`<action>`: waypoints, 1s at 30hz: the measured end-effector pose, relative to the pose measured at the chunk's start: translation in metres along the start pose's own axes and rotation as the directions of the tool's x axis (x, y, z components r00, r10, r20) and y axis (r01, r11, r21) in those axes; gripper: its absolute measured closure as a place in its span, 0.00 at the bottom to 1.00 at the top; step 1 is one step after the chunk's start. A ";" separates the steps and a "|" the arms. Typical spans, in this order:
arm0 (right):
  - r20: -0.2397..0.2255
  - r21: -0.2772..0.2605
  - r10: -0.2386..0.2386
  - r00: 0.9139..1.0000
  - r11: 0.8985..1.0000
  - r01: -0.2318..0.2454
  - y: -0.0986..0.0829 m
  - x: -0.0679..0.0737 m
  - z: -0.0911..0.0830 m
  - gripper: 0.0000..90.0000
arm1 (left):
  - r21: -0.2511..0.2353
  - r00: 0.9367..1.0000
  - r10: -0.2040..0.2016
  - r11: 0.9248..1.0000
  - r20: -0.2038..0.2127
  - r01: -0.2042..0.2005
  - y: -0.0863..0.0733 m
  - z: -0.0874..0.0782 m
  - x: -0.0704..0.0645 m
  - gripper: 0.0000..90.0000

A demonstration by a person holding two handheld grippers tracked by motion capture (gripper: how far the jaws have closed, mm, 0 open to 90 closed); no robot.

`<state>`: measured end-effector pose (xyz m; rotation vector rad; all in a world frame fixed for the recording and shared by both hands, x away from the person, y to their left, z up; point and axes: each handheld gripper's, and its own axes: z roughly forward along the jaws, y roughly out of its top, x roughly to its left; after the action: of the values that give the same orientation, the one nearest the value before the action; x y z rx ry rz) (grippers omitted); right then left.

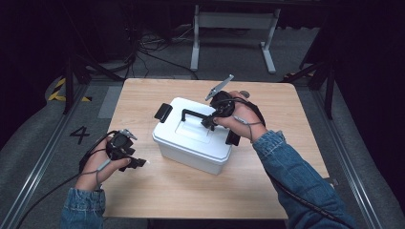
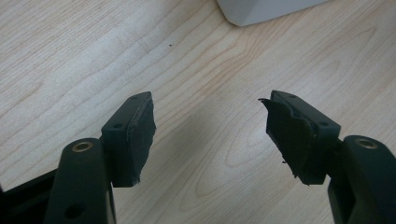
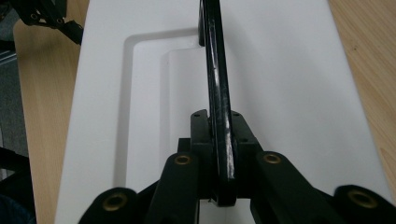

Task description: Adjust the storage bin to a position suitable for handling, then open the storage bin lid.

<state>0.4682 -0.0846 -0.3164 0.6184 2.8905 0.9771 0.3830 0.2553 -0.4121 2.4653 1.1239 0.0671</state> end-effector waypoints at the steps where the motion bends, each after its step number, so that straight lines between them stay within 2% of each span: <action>1: 0.001 0.001 -0.004 1.000 1.000 0.004 0.000 0.000 0.000 0.93 | 0.001 1.000 -0.001 1.000 -0.001 0.001 0.000 0.000 0.000 0.37; 18: 0.003 -0.024 -0.058 0.998 0.998 0.058 0.001 0.003 -0.002 0.94 | 0.005 1.000 -0.002 1.000 0.002 0.002 0.000 0.001 0.001 0.37; 25: 0.004 -0.039 -0.080 0.997 0.996 0.080 0.006 0.006 -0.009 0.94 | 0.002 1.000 -0.006 1.000 -0.002 0.006 -0.002 0.000 0.001 0.37; 30: 0.012 -0.066 -0.091 0.996 0.994 0.092 0.011 0.010 -0.020 0.94 | -0.001 1.000 -0.013 1.000 -0.003 0.013 -0.003 -0.001 0.001 0.37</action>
<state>0.4602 -0.0851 -0.2928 0.4800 2.8366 1.0498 0.3815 0.2585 -0.4127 2.4580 1.1403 0.0668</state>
